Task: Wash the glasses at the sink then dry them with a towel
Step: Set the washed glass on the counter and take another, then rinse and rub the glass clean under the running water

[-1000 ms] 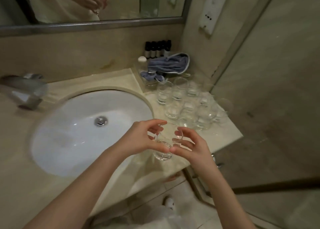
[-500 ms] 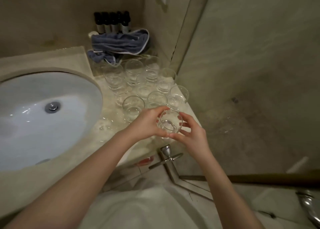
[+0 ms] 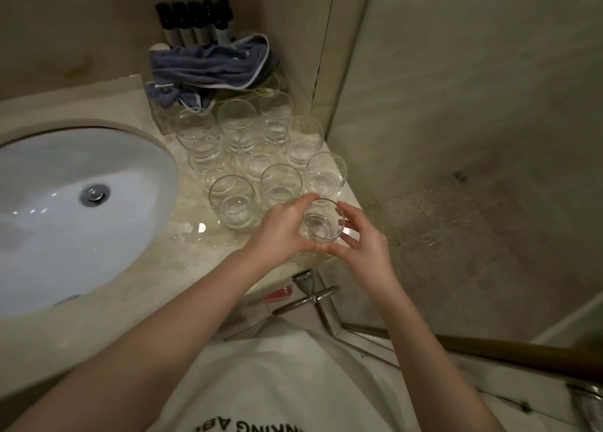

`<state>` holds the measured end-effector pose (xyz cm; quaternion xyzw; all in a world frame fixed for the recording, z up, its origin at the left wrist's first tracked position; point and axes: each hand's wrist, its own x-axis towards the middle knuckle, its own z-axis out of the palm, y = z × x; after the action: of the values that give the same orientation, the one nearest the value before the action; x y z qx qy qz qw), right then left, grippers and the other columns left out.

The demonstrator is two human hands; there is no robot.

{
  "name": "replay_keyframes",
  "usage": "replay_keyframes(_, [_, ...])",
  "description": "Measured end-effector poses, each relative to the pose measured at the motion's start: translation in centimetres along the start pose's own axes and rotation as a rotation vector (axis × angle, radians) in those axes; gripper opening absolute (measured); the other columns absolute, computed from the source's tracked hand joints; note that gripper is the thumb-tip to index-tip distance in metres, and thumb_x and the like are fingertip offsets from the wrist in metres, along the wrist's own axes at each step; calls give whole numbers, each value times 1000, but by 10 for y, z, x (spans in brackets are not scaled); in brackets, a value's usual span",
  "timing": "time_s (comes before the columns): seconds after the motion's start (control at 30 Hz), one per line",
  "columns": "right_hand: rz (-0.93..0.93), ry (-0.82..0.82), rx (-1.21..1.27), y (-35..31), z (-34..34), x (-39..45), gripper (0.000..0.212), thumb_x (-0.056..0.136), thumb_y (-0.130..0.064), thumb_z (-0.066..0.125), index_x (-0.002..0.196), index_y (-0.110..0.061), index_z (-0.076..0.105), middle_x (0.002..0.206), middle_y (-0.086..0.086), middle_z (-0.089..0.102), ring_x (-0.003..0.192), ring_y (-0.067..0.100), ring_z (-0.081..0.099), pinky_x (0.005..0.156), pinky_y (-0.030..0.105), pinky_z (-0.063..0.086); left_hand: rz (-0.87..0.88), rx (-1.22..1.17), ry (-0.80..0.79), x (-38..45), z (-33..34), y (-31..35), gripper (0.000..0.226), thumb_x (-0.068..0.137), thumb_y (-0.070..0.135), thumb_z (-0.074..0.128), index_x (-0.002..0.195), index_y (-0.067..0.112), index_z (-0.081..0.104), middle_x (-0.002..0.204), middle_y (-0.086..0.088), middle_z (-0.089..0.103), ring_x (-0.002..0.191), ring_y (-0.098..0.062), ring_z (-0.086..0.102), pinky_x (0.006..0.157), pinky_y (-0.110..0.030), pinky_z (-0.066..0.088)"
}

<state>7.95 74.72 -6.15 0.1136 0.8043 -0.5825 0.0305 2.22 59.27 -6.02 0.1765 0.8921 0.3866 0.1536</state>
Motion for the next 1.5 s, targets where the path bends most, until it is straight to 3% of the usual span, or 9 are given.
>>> replay_keyframes(0.17, [18, -39, -16, 3, -5, 4, 72, 70, -3, 82, 132, -23, 53, 121, -15, 59, 115, 3, 56, 98, 21, 48, -30, -121, 59, -4, 12, -4, 89, 66, 16, 89, 143, 14, 44, 130, -6, 61, 122, -21, 56, 102, -36, 47])
replay_keyframes(0.33, [-20, -142, -232, -12, -11, 9, 76, 71, -7, 82, 137, -23, 48, 110, -30, 51, 105, 7, 56, 96, 24, 46, -41, -106, 91, -9, 17, -4, 89, 70, 23, 86, 145, 13, 39, 140, -8, 52, 129, -20, 49, 106, -37, 43])
replay_keyframes(0.47, [-77, -167, -532, -22, -12, 13, 78, 73, -11, 82, 141, -13, 44, 132, 3, 55, 121, 21, 51, 98, 20, 33, -40, -101, 100, -17, 10, -1, 82, 72, 17, 84, 142, 9, 43, 135, -10, 54, 125, -23, 51, 103, -37, 45])
replay_keyframes(0.6, [-223, -150, -780, -44, -7, 8, 72, 76, -11, 79, 140, -9, 46, 139, 12, 50, 125, 32, 43, 99, 24, 28, -32, 3, 5, -30, -23, -4, 70, 75, 18, 82, 136, 8, 50, 133, -10, 56, 122, -22, 54, 98, -30, 45])
replay_keyframes(0.73, [-371, -286, -956, -88, 23, 11, 65, 78, -9, 76, 137, -10, 49, 133, 12, 52, 121, 34, 45, 98, 33, 35, -45, 244, -159, -45, -82, -16, 57, 78, 24, 79, 129, 11, 58, 121, -7, 63, 110, -21, 59, 92, -32, 47])
replay_keyframes(0.83, [-444, -423, -1083, -128, 67, 22, 67, 81, -13, 75, 140, -14, 44, 131, 10, 53, 118, 29, 48, 93, 30, 36, -159, 349, -155, -65, -133, -38, 59, 76, 25, 81, 130, 17, 57, 119, -5, 62, 107, -22, 59, 88, -32, 48])
replay_keyframes(1.03, [-568, -670, -1203, -198, 196, 29, 67, 82, -17, 76, 140, -16, 43, 128, 9, 53, 115, 28, 50, 85, 32, 40, -450, 346, 4, -142, -241, -111, 62, 75, 22, 82, 130, 21, 54, 120, -2, 59, 105, -23, 58, 89, -38, 50])
replay_keyframes(1.33, [-761, -955, -1213, -273, 433, -19, 66, 82, -17, 75, 140, -17, 44, 130, 7, 53, 115, 27, 52, 84, 30, 40, -744, 276, 189, -312, -370, -237, 62, 75, 20, 82, 131, 16, 55, 122, -9, 60, 101, -25, 59, 82, -29, 46])
replay_keyframes(1.5, [-768, -1121, -1102, -300, 543, -60, 66, 80, -18, 78, 138, -18, 47, 133, 6, 54, 117, 24, 51, 80, 24, 37, -865, 227, 301, -402, -417, -293, 61, 72, 19, 83, 128, 16, 58, 119, -8, 64, 101, -24, 61, 77, -27, 44])
